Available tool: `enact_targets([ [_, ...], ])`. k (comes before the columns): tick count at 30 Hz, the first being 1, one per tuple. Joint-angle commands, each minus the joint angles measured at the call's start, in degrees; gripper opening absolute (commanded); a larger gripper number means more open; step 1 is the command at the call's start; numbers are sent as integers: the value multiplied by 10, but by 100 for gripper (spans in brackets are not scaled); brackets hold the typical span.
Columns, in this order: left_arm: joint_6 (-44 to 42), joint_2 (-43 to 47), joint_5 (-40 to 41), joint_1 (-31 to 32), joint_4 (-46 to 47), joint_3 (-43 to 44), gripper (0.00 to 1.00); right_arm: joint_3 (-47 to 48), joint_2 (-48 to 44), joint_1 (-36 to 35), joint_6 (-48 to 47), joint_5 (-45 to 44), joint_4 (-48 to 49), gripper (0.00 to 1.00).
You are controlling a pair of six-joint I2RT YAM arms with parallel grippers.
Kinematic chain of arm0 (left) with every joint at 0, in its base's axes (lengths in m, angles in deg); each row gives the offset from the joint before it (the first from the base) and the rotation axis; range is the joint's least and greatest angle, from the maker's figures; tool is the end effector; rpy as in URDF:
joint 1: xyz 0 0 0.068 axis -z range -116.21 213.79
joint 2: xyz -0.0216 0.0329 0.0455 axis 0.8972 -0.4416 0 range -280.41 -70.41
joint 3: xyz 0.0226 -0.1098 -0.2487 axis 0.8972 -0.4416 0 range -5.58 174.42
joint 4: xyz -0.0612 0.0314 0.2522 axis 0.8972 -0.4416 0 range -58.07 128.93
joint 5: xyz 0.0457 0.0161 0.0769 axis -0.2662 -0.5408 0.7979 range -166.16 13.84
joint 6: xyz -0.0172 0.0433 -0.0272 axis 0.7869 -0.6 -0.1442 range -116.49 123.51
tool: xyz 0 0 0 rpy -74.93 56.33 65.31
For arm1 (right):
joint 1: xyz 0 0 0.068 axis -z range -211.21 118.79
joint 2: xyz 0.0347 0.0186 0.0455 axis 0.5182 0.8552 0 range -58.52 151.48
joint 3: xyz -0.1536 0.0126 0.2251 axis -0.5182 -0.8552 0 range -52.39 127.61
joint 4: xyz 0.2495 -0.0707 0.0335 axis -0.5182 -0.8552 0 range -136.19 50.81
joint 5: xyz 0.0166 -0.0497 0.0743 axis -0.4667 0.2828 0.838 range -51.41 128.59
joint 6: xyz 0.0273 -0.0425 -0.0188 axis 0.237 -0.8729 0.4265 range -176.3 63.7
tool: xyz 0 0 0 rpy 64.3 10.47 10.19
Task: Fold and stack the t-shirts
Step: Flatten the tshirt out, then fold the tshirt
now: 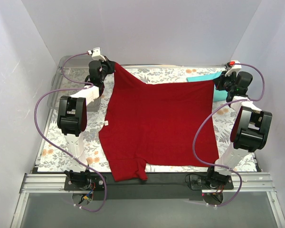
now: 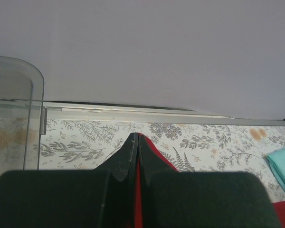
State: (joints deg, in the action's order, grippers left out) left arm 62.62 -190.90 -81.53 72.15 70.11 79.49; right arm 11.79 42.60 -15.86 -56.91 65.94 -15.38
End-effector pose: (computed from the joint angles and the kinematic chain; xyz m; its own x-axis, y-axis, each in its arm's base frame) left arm 0.4917 -0.0756 0.2397 -0.2408 -0.8282 -0.5061 0.0590 0.5080 -0.8594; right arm 0.3955 -0.0917 0.2492 -0.2168 0.0498 -0.9749 -0.1986 0.9756 0.0940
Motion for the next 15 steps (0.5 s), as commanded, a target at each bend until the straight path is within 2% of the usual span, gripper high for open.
enact_targets([
  [1, -23, 11, -17, -3, 5, 27, 0, 24, 8, 3, 2, -12, 39, 1],
  [10, -29, 31, -104, -5, 27, 11, 0, 19, 14, 10, 18, -5, 43, 1],
  [15, -21, 28, -198, -4, 20, 47, 0, 12, 9, 26, 31, -5, 48, 1],
])
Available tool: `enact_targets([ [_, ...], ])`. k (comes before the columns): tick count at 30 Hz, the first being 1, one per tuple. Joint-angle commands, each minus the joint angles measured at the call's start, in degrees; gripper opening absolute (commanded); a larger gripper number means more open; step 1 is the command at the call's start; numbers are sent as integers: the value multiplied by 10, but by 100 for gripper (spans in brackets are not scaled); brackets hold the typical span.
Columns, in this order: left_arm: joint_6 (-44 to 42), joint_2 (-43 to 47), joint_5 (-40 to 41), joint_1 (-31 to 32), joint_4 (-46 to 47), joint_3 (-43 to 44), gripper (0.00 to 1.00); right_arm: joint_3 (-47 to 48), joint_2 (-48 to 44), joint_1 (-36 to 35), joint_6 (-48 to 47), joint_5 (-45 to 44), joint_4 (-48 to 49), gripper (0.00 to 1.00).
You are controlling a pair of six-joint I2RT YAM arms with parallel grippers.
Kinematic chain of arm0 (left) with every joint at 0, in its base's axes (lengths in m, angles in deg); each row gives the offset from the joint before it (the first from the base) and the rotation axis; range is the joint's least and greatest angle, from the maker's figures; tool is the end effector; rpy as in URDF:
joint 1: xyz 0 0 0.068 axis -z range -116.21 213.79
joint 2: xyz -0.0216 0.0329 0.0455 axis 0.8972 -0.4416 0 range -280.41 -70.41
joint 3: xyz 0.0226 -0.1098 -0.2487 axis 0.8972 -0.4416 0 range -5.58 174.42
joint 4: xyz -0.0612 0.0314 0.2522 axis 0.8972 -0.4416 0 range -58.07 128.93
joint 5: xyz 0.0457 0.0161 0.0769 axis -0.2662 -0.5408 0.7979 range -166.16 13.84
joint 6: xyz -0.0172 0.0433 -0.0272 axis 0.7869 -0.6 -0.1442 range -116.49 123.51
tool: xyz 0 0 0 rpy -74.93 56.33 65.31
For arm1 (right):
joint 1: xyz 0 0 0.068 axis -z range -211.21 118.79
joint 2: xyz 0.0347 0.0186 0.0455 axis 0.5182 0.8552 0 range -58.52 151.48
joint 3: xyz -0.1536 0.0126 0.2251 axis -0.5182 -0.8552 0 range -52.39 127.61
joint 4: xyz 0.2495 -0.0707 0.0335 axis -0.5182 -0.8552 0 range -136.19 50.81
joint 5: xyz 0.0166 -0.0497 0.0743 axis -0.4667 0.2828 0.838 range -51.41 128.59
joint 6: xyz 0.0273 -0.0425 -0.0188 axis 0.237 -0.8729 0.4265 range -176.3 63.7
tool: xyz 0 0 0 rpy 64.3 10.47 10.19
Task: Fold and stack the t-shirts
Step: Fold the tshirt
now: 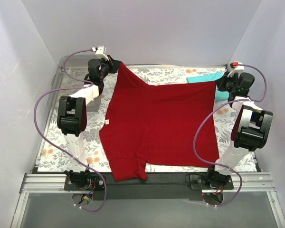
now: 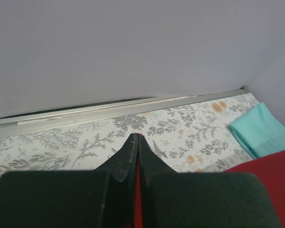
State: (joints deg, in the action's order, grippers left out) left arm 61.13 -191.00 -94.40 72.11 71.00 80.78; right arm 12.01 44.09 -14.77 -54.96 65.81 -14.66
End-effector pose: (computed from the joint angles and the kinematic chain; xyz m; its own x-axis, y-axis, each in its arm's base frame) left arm 0.4915 -0.0831 0.2484 -0.3972 -0.7526 -0.5252 0.2079 0.4837 -0.8502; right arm 0.3977 -0.1005 0.2417 -0.2307 0.0898 -0.9689 -0.1692 0.9769 0.1309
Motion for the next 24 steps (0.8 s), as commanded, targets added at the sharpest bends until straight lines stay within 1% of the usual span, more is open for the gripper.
enact_targets([
  [1, -2, 27, -76, -3, 7, 45, 0, 9, -7, 19, 13, -3, 41, 1],
  [6, -7, 19, -90, -3, -17, 51, 0, 4, -9, 22, 15, -2, 41, 1],
  [9, -21, 17, -57, -3, -46, 49, 0, 5, -7, 22, 16, 5, 40, 1],
  [10, -26, 14, -22, -4, -65, 52, 0, 5, -7, 22, 17, 5, 39, 1],
  [13, -30, 5, 22, -9, -102, 58, 0, 3, -10, 22, 19, 9, 40, 1],
  [16, -26, -3, 30, -16, -117, 59, 0, -7, -21, 22, 16, 14, 40, 1],
  [18, -17, -20, 1, -19, -137, 77, 0, -13, -28, 23, 16, 13, 40, 1],
  [19, -11, -31, -46, -21, -142, 102, 0, -14, -35, 23, 14, 12, 40, 1],
  [20, 5, -41, -141, -21, -137, 114, 0, -19, -38, 23, 14, 11, 40, 1],
  [21, 21, -53, -173, -18, -122, 116, 0, -20, -41, 23, 14, 11, 40, 1],
  [23, 46, -61, -209, -2, -96, 120, 0, -24, -52, 24, 15, 11, 40, 1],
  [24, 50, -68, -250, 3, -95, 126, 0, -28, -56, 24, 15, 10, 40, 1],
])
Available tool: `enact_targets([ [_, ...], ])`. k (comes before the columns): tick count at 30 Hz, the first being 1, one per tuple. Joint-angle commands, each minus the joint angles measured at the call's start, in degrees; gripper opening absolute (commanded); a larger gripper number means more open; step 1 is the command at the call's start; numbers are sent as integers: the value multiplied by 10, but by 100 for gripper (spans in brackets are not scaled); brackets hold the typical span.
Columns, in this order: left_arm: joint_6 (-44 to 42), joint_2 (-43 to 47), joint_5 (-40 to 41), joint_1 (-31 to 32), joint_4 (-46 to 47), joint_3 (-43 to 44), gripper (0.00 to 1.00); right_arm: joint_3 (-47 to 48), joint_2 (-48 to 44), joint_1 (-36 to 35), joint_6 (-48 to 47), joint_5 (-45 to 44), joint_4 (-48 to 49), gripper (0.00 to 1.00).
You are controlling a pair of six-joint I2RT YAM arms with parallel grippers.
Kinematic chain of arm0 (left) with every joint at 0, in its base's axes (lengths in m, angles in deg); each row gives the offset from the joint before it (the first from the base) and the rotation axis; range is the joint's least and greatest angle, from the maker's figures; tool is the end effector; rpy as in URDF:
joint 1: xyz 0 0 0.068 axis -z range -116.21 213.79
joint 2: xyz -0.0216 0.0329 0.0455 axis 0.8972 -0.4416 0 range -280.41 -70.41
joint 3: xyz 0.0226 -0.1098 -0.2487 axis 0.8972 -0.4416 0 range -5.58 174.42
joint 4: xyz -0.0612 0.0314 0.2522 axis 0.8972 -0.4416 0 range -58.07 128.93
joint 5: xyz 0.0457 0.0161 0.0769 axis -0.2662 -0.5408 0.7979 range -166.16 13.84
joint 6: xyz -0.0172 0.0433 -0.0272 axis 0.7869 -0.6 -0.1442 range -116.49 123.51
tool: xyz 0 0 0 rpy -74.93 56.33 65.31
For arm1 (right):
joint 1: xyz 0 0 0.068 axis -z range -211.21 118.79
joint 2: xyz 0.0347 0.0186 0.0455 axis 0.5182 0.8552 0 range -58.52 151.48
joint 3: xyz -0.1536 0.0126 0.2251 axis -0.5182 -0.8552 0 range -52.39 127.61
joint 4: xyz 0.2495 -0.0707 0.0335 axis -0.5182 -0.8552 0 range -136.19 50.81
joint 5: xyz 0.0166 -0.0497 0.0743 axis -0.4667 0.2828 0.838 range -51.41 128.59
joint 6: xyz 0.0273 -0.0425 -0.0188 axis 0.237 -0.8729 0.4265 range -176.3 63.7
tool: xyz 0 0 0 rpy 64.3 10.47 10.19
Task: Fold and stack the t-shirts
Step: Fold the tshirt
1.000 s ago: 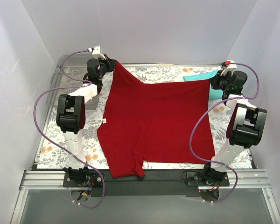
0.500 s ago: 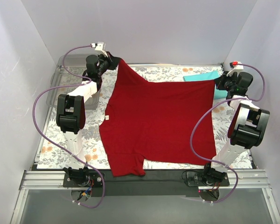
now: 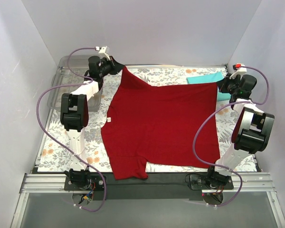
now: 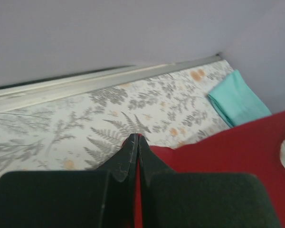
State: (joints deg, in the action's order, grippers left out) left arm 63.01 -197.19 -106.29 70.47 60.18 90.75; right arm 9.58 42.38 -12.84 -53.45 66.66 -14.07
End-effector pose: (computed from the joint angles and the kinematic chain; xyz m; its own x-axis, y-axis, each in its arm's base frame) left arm 0.5174 -0.0786 0.2357 -0.5912 -0.6811 -0.4319 0.1641 0.4228 -0.8913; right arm 0.3854 -0.1104 0.2403 -0.2339 0.1240 -0.9643 -0.1440 0.9765 0.1605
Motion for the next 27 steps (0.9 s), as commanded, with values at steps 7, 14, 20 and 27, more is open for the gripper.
enact_targets([
  [7, 52, 6, -197, 68, 35, 19, 0, -17, -59, 7, -4, 1, 34, 1],
  [14, 67, -4, -224, 99, 41, 29, 0, -24, -73, 21, 8, -11, 34, 1],
  [20, 69, -9, -218, 127, 47, 33, 0, -45, -98, 28, 6, -80, 34, 1],
  [27, 1, 31, -70, 105, -2, 4, 0, -47, -91, 35, -3, -70, 30, 1],
])
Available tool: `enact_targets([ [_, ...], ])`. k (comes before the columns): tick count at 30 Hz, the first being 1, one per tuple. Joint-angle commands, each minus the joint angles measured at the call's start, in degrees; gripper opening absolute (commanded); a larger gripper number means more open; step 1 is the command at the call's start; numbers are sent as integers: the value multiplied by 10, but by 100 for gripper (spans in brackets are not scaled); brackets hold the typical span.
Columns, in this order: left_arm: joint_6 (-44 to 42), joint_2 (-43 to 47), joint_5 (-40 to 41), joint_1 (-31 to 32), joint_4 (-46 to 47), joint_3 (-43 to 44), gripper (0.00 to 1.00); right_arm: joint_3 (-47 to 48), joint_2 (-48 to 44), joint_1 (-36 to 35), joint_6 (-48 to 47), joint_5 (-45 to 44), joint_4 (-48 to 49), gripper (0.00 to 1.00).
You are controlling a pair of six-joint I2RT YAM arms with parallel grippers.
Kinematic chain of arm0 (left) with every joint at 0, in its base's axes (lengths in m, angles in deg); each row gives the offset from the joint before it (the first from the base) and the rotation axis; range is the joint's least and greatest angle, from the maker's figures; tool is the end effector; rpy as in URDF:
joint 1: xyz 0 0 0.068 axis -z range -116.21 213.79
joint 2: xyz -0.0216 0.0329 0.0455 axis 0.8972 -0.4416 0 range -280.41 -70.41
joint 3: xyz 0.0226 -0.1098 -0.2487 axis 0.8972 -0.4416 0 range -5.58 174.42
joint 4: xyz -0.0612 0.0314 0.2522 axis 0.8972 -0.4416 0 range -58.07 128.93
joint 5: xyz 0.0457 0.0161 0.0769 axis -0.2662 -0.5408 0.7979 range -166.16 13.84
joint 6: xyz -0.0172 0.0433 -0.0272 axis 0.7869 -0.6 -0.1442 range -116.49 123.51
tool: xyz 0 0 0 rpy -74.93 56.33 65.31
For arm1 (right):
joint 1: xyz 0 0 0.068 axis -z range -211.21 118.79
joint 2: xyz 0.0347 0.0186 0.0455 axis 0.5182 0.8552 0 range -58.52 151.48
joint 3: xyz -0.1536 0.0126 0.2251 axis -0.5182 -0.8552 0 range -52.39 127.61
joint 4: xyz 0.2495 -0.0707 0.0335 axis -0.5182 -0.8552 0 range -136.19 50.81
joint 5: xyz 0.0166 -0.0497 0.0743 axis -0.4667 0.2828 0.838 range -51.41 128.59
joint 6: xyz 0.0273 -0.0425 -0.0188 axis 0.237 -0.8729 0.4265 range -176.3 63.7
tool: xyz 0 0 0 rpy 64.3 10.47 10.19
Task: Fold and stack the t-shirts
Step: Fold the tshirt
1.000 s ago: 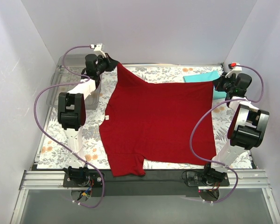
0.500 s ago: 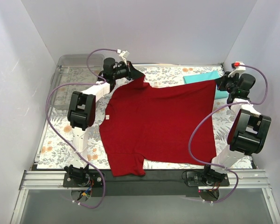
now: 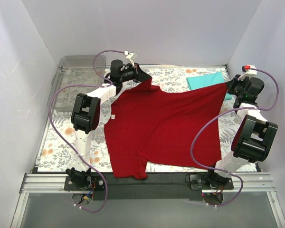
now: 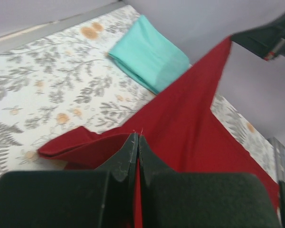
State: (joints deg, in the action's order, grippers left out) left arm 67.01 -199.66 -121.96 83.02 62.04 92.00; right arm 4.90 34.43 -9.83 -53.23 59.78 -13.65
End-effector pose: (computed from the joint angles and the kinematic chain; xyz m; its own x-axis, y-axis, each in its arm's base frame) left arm 0.4870 -0.1969 0.2256 -0.8672 -0.3584 -0.3458 0.2754 0.2334 -0.9325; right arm 0.3521 -0.1241 0.2642 -0.1628 0.1174 -0.9797 0.0174 0.9931 0.1162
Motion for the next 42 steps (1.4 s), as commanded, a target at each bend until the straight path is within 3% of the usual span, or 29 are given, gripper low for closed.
enact_targets([
  [1, -40, 63, 104, -29, -16, -26, 0, 3, -7, 5, -6, 13, 24, 1],
  [7, -32, 111, 221, -109, 1, -77, 0, 35, 27, 3, -8, 55, -5, 1],
  [12, -36, 116, 225, -155, -5, -77, 0, 75, 71, -18, -28, 78, -46, 1],
  [22, -25, 49, 190, -164, -12, 4, 0, 143, 135, -42, -18, 37, -47, 1],
  [29, 4, -16, 156, -159, -15, 70, 0, 139, 125, -42, -12, -25, -27, 1],
  [42, -5, -46, 157, -156, -25, 69, 0, 146, 139, -38, -2, -21, -21, 1],
])
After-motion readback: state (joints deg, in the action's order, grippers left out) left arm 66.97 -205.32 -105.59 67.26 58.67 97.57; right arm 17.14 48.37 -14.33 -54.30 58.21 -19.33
